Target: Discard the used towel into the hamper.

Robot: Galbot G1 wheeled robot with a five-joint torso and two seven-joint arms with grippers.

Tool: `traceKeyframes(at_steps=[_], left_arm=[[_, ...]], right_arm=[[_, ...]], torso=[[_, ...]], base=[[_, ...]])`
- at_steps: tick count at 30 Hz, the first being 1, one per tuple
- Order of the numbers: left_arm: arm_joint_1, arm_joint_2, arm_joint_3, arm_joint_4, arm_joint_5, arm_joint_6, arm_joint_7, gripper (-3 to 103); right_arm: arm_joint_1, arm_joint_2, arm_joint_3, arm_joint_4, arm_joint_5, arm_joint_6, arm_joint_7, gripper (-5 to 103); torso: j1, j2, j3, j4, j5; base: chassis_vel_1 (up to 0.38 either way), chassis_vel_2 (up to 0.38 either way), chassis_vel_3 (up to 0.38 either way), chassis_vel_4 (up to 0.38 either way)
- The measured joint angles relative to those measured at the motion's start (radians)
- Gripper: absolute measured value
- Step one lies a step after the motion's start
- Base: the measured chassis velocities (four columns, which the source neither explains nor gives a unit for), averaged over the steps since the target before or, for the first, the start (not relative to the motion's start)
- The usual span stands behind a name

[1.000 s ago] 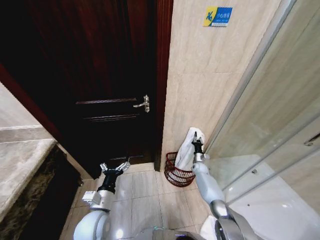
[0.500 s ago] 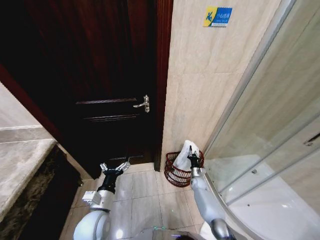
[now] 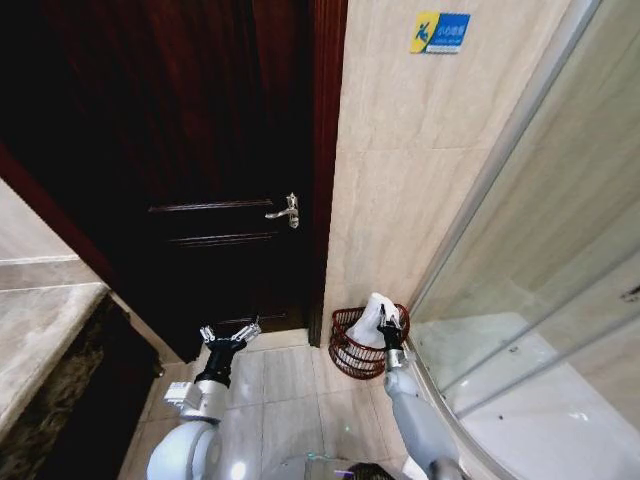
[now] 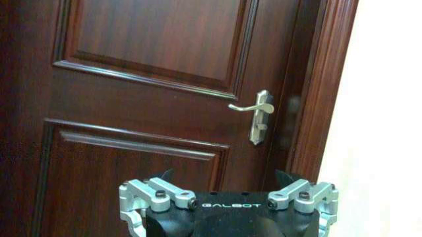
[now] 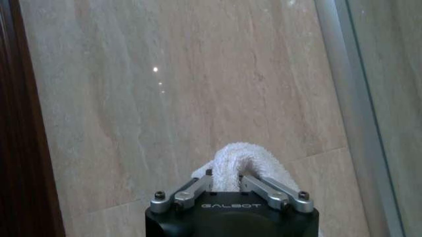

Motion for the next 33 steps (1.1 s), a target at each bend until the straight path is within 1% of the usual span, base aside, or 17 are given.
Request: traceKeyframes(at_steps=[1,3,5,6,7,9,11,12,14,15,16,18,20,23,25,27,33], left_arm=[[0.0,0.0,0.0,0.0,0.0,0.0,0.0,100],[0.0,0.0,0.0,0.0,0.0,0.0,0.0,100],[0.0,0.0,0.0,0.0,0.0,0.0,0.0,100],[0.0,0.0,0.0,0.0,0.0,0.0,0.0,100],[0.0,0.0,0.0,0.0,0.0,0.0,0.0,100],[0.0,0.0,0.0,0.0,0.0,0.0,0.0,100],[0.0,0.0,0.0,0.0,0.0,0.0,0.0,100],[0.0,0.0,0.0,0.0,0.0,0.0,0.0,100],[0.0,0.0,0.0,0.0,0.0,0.0,0.0,100],[0.0,0.0,0.0,0.0,0.0,0.0,0.0,100],[0.0,0.0,0.0,0.0,0.0,0.0,0.0,100],[0.0,0.0,0.0,0.0,0.0,0.0,0.0,100],[0.0,0.0,0.0,0.0,0.0,0.0,0.0,100],[0.0,0.0,0.0,0.0,0.0,0.0,0.0,100],[0.0,0.0,0.0,0.0,0.0,0.0,0.0,100],[0.0,0.0,0.0,0.0,0.0,0.0,0.0,100],[0.0,0.0,0.0,0.0,0.0,0.0,0.0,100]], right_arm=[[-0.02,-0.004,-0.002,0.01,0.001,-0.009,0.0,6],[-0.033,-0.007,-0.002,0.015,0.0,-0.029,0.001,6],[-0.051,-0.024,-0.001,0.039,-0.006,-0.122,0.003,6],[-0.051,-0.024,-0.001,0.039,-0.006,-0.122,0.003,6],[-0.054,-0.036,0.002,0.05,-0.016,-0.172,-0.001,6],[-0.046,-0.051,0.008,0.049,-0.03,-0.236,-0.019,6],[-0.023,-0.058,0.017,0.034,-0.053,-0.314,-0.032,6],[-0.023,-0.058,0.017,0.034,-0.053,-0.314,-0.032,6],[-0.005,-0.066,0.019,0.029,-0.092,-0.427,-0.036,6],[-0.005,-0.066,0.019,0.029,-0.092,-0.427,-0.036,6],[0.001,-0.075,0.014,0.031,-0.103,-0.48,-0.044,6],[0.023,-0.079,0.008,0.024,-0.115,-0.541,-0.053,6],[0.036,-0.079,0.008,0.016,-0.121,-0.561,-0.054,6],[0.111,-0.066,0.006,-0.047,-0.16,-0.65,-0.061,6],[0.138,-0.061,0.006,-0.074,-0.177,-0.668,-0.063,6],[0.208,-0.047,0.008,-0.164,-0.231,-0.687,-0.064,6],[0.271,-0.035,0.008,-0.277,-0.273,-0.69,-0.079,6]], torso=[[0.0,0.0,0.0,-0.0008,-0.0004],[0.0,0.0,0.0,-0.0008,-0.0001],[0.0,0.0,0.0,-0.0001,0.0],[0.0,0.0,0.0,-0.0001,0.0],[-0.001,0.0,0.0,-0.0002,-0.0002],[-0.001,0.0,0.0,-0.0007,-0.0001],[-0.001,0.0,0.0,-0.0005,-0.0002],[-0.001,0.0,0.0,-0.0005,-0.0002],[-0.001,0.0,0.0,0.0,0.0003],[-0.001,0.0,0.0,0.0,0.0003],[-0.001,0.0,0.0,-0.0002,0.0001],[-0.001,0.0,0.0,-0.0005,-0.0002],[-0.001,0.0,0.0,-0.0004,0.0001],[-0.001,0.0,0.0,-0.0003,0.0],[-0.001,0.0,0.0,-0.0003,0.0],[-0.001,0.0,0.0,-0.0001,-0.0003],[-0.001,0.0,0.0,-0.0005,-0.0003]], base=[[-0.082,0.079,0.091,-0.058],[-0.082,0.042,0.025,-0.058],[0.0,0.0,0.0,0.0],[0.0,0.0,0.0,0.0],[0.0,0.0,0.0,0.0],[0.0,0.0,0.0,0.0],[0.014,-0.037,-0.052,0.02],[0.002,-0.045,-0.052,0.023],[0.0,0.0,0.0,0.0],[0.0,0.0,0.0,0.0],[0.0,0.0,0.0,0.0],[0.0,0.0,0.0,0.0],[0.0,0.0,0.0,0.0],[0.0,0.0,0.0,0.0],[0.0,0.0,0.0,0.0],[0.0,0.0,0.0,0.0],[0.0,0.0,0.0,0.0]])
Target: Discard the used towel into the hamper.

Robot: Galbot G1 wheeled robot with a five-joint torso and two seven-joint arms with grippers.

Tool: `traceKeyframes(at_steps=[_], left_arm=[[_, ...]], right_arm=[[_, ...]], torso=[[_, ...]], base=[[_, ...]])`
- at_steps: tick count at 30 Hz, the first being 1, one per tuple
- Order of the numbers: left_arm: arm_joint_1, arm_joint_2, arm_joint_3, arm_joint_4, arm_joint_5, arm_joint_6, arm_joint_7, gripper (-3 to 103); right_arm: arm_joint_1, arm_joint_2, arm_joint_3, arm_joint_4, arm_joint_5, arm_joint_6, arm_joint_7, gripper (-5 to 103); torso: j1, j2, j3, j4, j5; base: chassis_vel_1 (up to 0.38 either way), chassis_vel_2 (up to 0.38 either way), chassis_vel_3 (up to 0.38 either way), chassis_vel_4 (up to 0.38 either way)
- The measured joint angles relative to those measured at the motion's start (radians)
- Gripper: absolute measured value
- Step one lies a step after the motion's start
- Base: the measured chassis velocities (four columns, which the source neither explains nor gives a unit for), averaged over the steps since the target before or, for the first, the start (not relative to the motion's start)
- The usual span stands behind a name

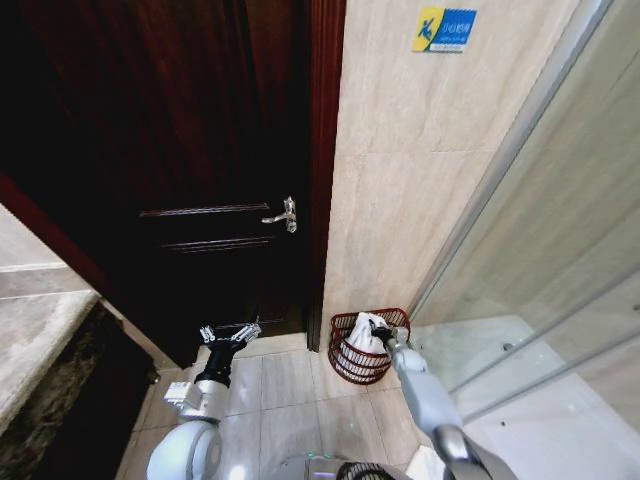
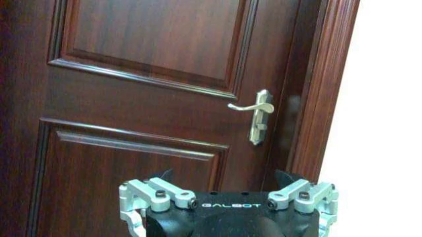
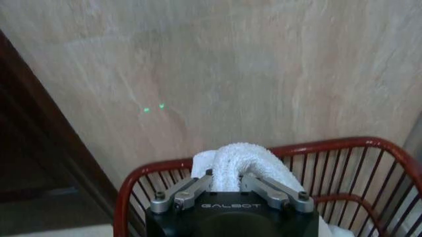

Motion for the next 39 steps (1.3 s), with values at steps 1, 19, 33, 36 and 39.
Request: traceKeyframes(at_steps=[1,19,33,36,39], left_arm=[[0.0,0.0,0.0,0.0,0.0,0.0,0.0,100],[0.0,0.0,0.0,0.0,0.0,0.0,0.0,100],[0.0,0.0,0.0,0.0,0.0,0.0,0.0,100],[0.0,0.0,0.0,0.0,0.0,0.0,0.0,100],[0.0,0.0,0.0,0.0,0.0,0.0,0.0,100]], right_arm=[[0.017,0.004,0.0,-0.035,-0.016,0.001,-0.005,6],[-0.003,0.003,-0.074,-0.052,-0.138,0.02,-0.042,42],[-0.184,-0.079,-0.129,0.206,-0.146,0.042,-0.078,95],[-0.233,-0.114,-0.122,0.288,-0.16,0.041,-0.08,100],[-0.27,-0.133,-0.107,0.337,-0.157,0.046,-0.072,100]], torso=[[0.0,0.0,0.0,-0.0001,0.0001],[0.0,0.0,0.0,0.0,0.0002],[0.0,0.0,0.0,-0.0001,0.0004],[0.0,0.0,0.0,0.0001,0.0],[0.0,0.0,0.0,0.0001,0.0005]], base=[[0.0,0.0,0.0,0.0],[0.0,0.0,0.0,0.0],[0.0,0.0,0.0,0.0],[0.0,0.0,0.0,0.0],[0.0,0.0,0.0,0.0]])
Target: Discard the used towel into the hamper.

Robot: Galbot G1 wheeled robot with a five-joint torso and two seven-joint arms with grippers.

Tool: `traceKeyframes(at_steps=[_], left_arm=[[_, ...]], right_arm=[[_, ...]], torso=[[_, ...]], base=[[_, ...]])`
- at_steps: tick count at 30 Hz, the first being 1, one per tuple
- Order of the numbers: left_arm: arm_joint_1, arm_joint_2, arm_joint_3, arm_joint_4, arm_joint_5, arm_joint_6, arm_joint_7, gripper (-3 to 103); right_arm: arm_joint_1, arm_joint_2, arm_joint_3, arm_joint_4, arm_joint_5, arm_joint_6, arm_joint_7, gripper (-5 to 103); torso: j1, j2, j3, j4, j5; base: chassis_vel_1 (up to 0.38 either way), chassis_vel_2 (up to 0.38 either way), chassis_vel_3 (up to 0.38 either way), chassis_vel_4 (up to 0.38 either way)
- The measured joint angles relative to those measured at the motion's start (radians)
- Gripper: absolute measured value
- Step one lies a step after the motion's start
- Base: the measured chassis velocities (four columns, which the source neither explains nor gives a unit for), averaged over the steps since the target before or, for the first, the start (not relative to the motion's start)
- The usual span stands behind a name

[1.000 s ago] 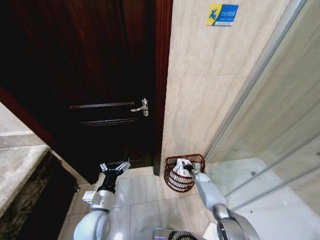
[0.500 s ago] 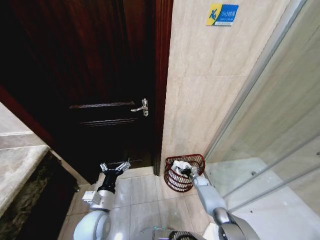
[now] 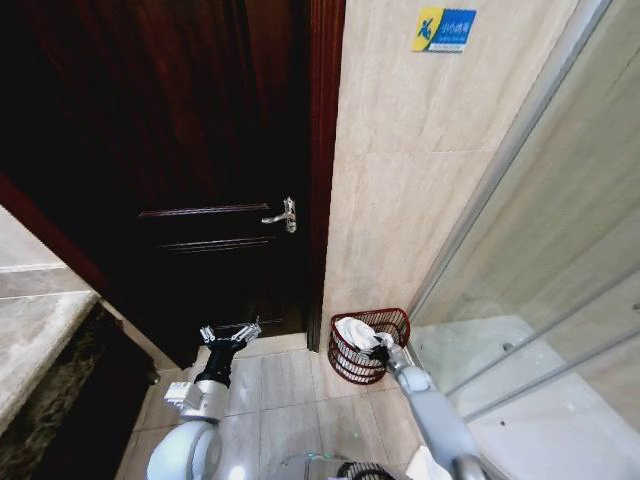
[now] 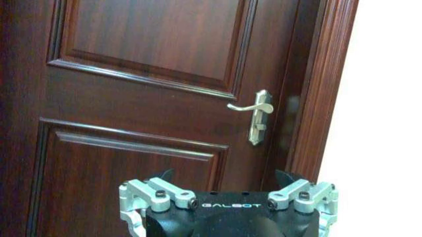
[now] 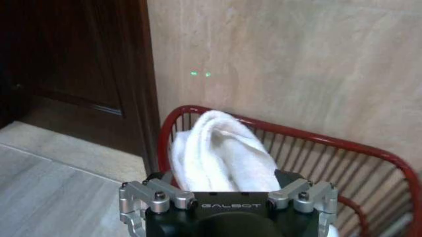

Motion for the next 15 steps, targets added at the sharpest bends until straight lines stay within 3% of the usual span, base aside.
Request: traceKeyframes(at_steps=[5,8,10,15], left_arm=[[0.0,0.0,0.0,0.0,0.0,0.0,0.0,100],[0.0,0.0,0.0,0.0,0.0,0.0,0.0,100],[0.0,0.0,0.0,0.0,0.0,0.0,0.0,100],[0.0,0.0,0.0,0.0,0.0,0.0,0.0,100]], right_arm=[[-0.086,-0.015,0.038,0.13,0.073,0.025,0.043,100],[-0.224,-0.029,0.097,0.369,0.173,0.053,0.088,100],[-0.252,-0.031,0.11,0.415,0.183,0.055,0.091,100],[-0.439,-0.028,0.201,0.755,0.245,0.044,0.125,100]], torso=[[0.0,0.0,0.0,0.0,0.0002],[0.0,0.0,0.0,0.0002,-0.0003],[0.0,0.0,0.0,-0.0003,-0.0003],[0.0,0.0,0.0,0.0001,0.0]], base=[[0.0,0.0,0.0,0.0],[0.0,0.0,0.0,0.0],[0.0,0.0,0.0,0.0],[0.0,0.0,0.0,0.0]])
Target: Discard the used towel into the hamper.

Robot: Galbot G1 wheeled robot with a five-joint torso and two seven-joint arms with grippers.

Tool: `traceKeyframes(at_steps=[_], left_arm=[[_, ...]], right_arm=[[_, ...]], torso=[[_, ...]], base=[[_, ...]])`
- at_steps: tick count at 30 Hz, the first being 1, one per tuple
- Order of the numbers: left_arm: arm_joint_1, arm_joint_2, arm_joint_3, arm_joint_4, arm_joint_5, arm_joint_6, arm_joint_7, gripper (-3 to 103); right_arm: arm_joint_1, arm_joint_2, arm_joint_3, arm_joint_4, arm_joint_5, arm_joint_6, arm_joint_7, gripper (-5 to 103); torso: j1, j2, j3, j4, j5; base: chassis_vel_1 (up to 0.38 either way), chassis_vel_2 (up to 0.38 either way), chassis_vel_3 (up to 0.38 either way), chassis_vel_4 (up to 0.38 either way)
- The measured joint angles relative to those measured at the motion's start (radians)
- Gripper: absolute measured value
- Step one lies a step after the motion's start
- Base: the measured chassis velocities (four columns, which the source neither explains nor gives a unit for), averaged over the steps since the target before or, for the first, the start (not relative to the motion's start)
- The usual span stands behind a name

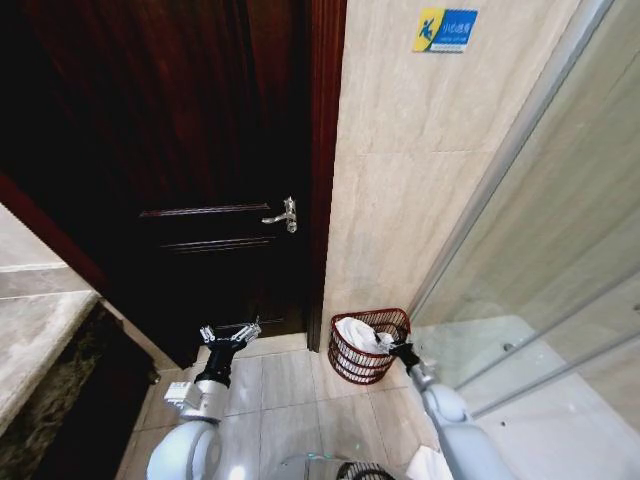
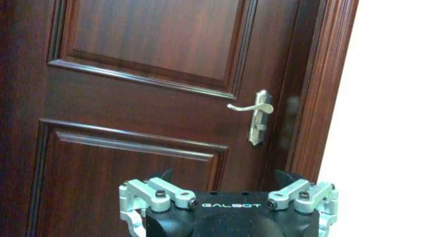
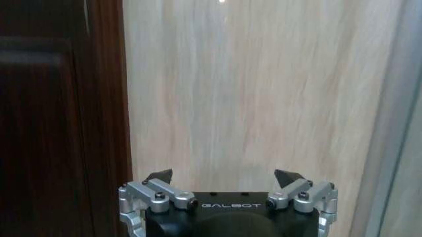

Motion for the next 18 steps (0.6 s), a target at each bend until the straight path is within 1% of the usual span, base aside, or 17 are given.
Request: traceKeyframes(at_steps=[1,2,5,6,9,10,14,15,18], left_arm=[[0.0,0.0,0.0,0.0,0.0,0.0,0.0,100],[0.0,0.0,0.0,0.0,0.0,0.0,0.0,100],[0.0,0.0,0.0,0.0,0.0,0.0,0.0,100],[0.0,0.0,0.0,0.0,0.0,0.0,0.0,100],[0.0,0.0,0.0,0.0,0.0,0.0,0.0,100],[0.0,0.0,0.0,0.0,0.0,0.0,0.0,100],[0.0,0.0,0.0,0.0,0.0,0.0,0.0,100],[0.0,0.0,0.0,0.0,0.0,0.0,0.0,100],[0.0,0.0,0.0,0.0,0.0,0.0,0.0,100]], right_arm=[[-0.035,0.006,0.02,0.065,0.009,-0.002,0.011,100],[-0.035,0.006,0.02,0.065,0.009,-0.002,0.011,100],[-0.107,0.02,0.053,0.202,0.022,-0.007,0.041,100],[-0.107,0.02,0.053,0.202,0.022,-0.007,0.041,100],[-0.263,0.054,0.112,0.459,0.039,-0.012,0.09,100],[-0.263,0.054,0.112,0.459,0.039,-0.012,0.09,100],[-0.374,0.105,0.135,0.683,0.039,-0.016,0.14,100],[-0.374,0.105,0.135,0.683,0.039,-0.016,0.14,100],[-0.427,0.142,0.137,0.781,0.034,-0.006,0.173,100]], torso=[[0.0,0.0,0.0,-0.0001,-0.0002],[0.0,0.0,0.0,-0.0001,-0.0002],[0.0,0.0,0.0,-0.0001,-0.0003],[0.0,0.0,0.0,-0.0001,-0.0003],[0.0,0.0,0.0,-0.0001,-0.0001],[0.0,0.0,0.0,-0.0001,-0.0001],[0.0,0.0,0.0,0.0,-0.0003],[0.0,0.0,0.0,0.0,-0.0003],[0.0,0.0,0.0,-0.0001,-0.0004]], base=[[0.0,0.0,0.0,0.0],[0.0,0.0,0.0,0.0],[0.0,0.0,0.0,0.0],[0.0,0.0,0.0,0.0],[0.0,0.0,0.0,0.0],[0.0,0.0,0.0,0.0],[0.0,0.0,0.0,0.0],[0.0,0.0,0.0,0.0],[0.0,0.0,0.0,0.0]])
